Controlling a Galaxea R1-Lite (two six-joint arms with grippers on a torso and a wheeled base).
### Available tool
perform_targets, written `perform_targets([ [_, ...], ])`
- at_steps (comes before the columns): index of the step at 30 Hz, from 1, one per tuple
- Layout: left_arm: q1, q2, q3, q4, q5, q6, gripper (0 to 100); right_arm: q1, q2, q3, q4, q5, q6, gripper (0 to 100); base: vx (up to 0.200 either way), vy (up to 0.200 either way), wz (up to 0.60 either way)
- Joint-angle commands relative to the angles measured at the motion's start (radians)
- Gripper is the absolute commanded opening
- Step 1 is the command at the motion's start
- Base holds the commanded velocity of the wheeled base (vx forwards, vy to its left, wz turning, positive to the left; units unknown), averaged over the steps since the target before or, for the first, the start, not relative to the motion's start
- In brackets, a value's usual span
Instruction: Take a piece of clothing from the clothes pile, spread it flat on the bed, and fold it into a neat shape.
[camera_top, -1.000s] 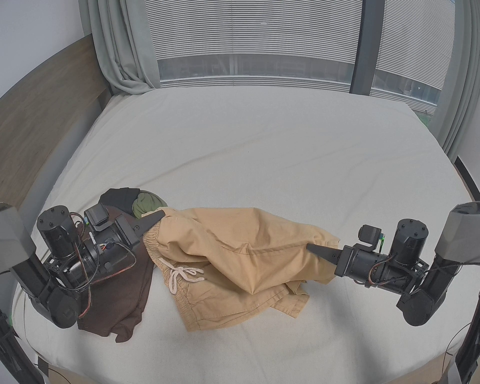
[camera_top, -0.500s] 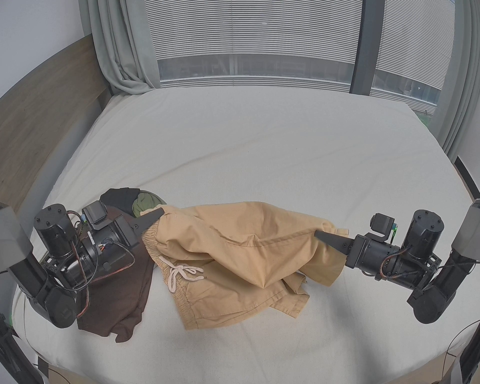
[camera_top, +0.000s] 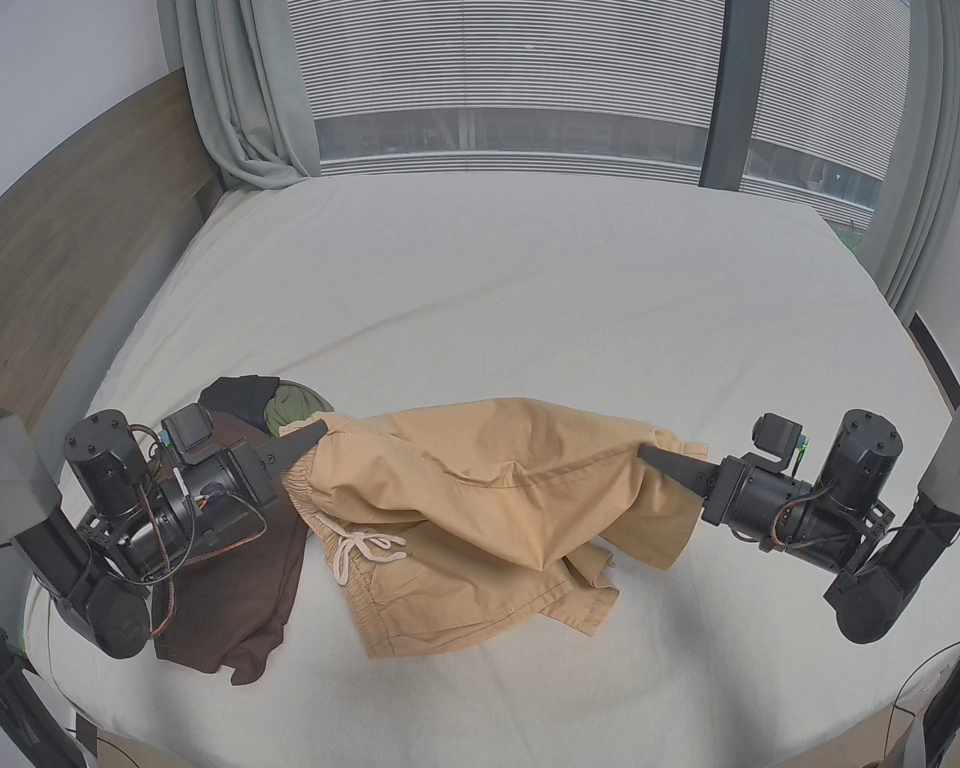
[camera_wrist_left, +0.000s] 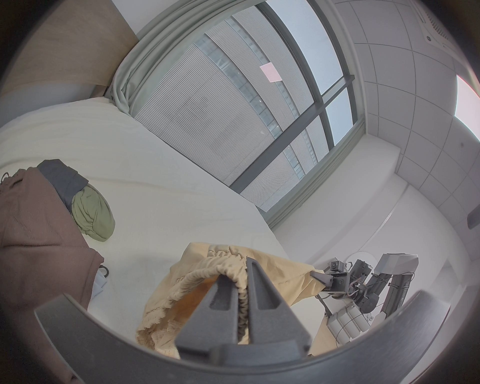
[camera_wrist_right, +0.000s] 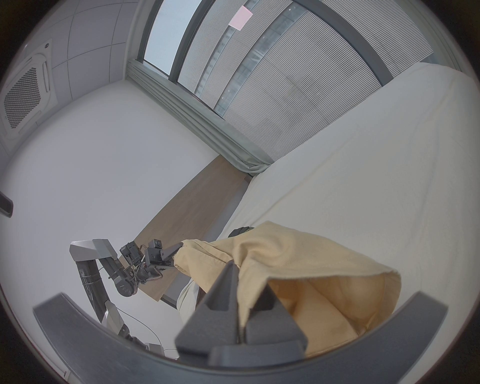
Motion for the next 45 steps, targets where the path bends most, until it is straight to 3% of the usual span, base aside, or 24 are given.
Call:
perform_targets([
  [1, -0.004, -0.018, -0.003, 0.0, 0.0, 0.005, 0, 0.0, -0.029, 0.001, 0.001, 0.001, 0.0, 0, 0.0, 0.0, 0.0],
  [9, -0.004, -0.04, -0.008, 0.0, 0.0, 0.008, 0, -0.018, -0.046, 0.0, 0.04, 0.001, -0.069, 0, 0.0, 0.0, 0.0],
  [45, 0.006, -0.041, -0.023, 0.0, 0.0, 0.131, 0, -0.063, -0.138, -0.005, 0.106, 0.001, -0.141, 0, 0.0, 0.0, 0.0],
])
